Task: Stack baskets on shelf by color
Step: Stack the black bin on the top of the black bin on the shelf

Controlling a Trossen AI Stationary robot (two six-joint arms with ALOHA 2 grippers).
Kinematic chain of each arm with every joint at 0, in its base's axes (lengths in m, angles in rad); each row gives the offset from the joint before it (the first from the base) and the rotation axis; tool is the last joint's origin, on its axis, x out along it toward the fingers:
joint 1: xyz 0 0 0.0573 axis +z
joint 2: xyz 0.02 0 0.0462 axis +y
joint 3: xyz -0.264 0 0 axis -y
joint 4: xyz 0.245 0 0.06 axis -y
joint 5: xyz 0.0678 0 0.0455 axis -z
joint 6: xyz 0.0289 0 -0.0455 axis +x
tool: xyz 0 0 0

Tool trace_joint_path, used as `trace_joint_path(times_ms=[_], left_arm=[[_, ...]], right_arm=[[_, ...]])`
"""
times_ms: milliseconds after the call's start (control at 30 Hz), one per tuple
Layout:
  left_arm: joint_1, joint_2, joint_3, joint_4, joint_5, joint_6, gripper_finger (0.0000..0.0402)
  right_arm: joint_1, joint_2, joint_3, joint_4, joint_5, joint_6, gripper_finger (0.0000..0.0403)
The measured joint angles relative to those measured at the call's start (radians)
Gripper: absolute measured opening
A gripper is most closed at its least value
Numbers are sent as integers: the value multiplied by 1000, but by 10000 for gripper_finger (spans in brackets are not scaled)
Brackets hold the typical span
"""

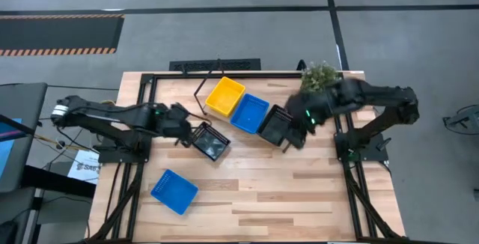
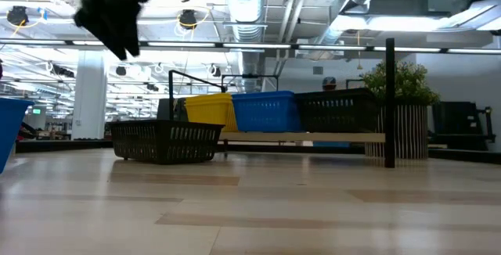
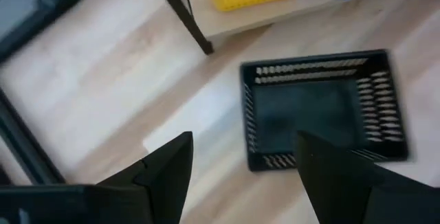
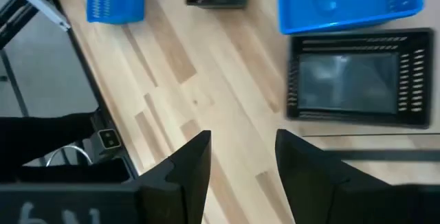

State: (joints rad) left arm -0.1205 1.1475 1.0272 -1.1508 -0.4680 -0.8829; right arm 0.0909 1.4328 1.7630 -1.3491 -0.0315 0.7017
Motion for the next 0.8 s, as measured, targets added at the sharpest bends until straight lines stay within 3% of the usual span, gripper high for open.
trace_joint_path(times_ms=[100,233,367,500,733,800], left_arm=[[61,68,-33,103,18,81,238],[162,100,-141,294,189,171,238],[227,98,-240,377,233,177,238],[249,98,-307,469,354,163,238],[222,98,-422,767,682,-51,238],[190,98,-445,875,731,-129,238]], right_arm=[[139,-4,0,8,103,98,182],[297,15,0,7,236,214,182],[421,50,-1,19,335,315,182],[495,95,0,33,390,379,182],[546,165,-1,53,398,442,182],[549,182,-1,77,399,451,182]])
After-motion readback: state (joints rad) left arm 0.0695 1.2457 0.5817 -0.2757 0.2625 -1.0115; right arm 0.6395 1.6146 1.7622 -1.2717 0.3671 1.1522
